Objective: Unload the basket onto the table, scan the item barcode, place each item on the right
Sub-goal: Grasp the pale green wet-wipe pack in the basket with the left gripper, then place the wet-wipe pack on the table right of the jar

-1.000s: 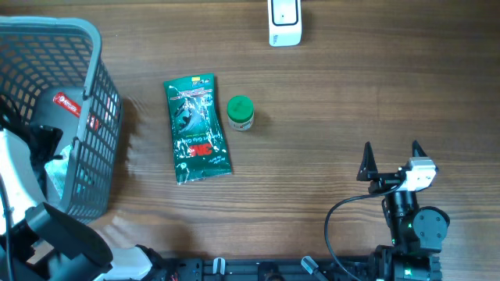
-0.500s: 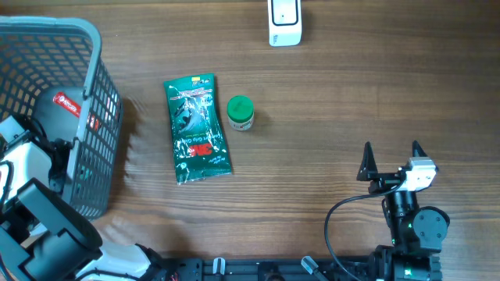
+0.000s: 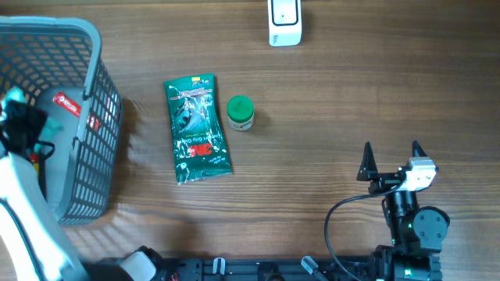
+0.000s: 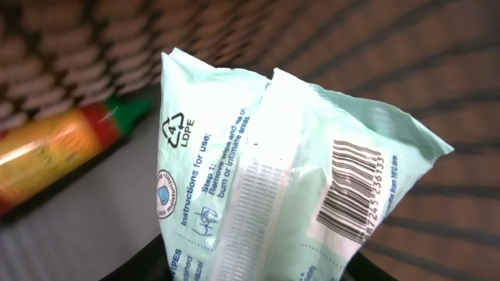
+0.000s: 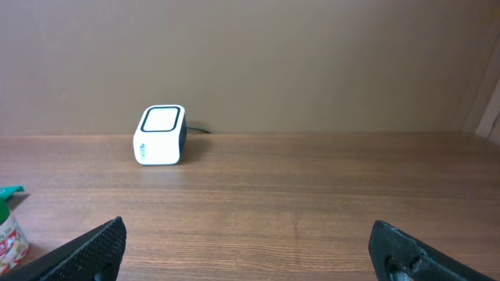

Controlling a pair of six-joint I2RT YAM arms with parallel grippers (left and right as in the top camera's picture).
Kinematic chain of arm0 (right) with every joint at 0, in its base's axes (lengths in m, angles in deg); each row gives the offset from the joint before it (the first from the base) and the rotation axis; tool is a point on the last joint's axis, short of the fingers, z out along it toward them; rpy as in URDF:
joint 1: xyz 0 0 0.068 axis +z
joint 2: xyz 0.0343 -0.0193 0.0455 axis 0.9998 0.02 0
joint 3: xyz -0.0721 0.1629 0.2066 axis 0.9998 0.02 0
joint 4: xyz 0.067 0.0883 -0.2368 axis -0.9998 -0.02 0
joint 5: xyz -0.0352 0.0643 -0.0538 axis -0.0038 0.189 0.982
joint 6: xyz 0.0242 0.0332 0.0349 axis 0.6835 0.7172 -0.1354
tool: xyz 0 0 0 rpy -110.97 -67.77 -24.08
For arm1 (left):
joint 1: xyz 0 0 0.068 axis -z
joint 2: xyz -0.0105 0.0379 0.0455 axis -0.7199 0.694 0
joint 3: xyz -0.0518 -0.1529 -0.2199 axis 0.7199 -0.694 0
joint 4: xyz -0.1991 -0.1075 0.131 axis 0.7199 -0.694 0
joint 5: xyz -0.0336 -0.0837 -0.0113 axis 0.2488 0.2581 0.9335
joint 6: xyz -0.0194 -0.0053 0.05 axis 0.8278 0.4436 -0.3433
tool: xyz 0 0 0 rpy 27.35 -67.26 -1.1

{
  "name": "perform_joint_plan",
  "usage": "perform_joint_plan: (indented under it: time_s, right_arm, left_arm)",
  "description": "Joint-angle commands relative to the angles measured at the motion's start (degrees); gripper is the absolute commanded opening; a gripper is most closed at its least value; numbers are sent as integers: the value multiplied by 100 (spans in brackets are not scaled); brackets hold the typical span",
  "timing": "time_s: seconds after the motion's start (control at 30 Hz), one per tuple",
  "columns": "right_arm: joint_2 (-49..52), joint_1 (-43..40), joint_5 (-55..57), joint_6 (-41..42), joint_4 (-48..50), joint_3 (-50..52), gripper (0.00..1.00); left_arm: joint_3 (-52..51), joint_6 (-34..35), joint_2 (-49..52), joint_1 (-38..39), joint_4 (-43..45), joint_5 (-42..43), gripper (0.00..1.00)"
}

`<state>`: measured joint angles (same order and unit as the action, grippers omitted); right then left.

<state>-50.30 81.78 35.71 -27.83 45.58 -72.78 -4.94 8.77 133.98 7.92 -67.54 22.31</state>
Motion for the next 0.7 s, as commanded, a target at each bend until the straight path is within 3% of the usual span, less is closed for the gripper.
perform_joint_plan:
  time_s: [0.0, 0.13, 0.27, 0.3, 0.47, 0.67]
  right_arm:
    - [-42, -13, -24, -70, 22, 7, 99]
    - [-42, -13, -24, -70, 22, 7, 100]
    - [-42, -13, -26, -68, 22, 7, 100]
    - [-42, -13, -24, -70, 22, 7, 100]
    - [-42, -13, -26, -70, 22, 7, 100]
    - [-42, -13, -24, -70, 22, 7, 100]
  left_arm:
    - [291, -31, -1145, 833, 243, 245, 47]
    - [291, -28, -1241, 3073, 168, -310, 47]
    - [291, -26, -162, 4878, 518, -566, 47]
    - [291, -20, 732, 5685, 964, -557, 50]
    - [291, -2, 1934, 6985, 1945, -479, 50]
    - [291, 15, 3115, 7709, 1873, -448, 54]
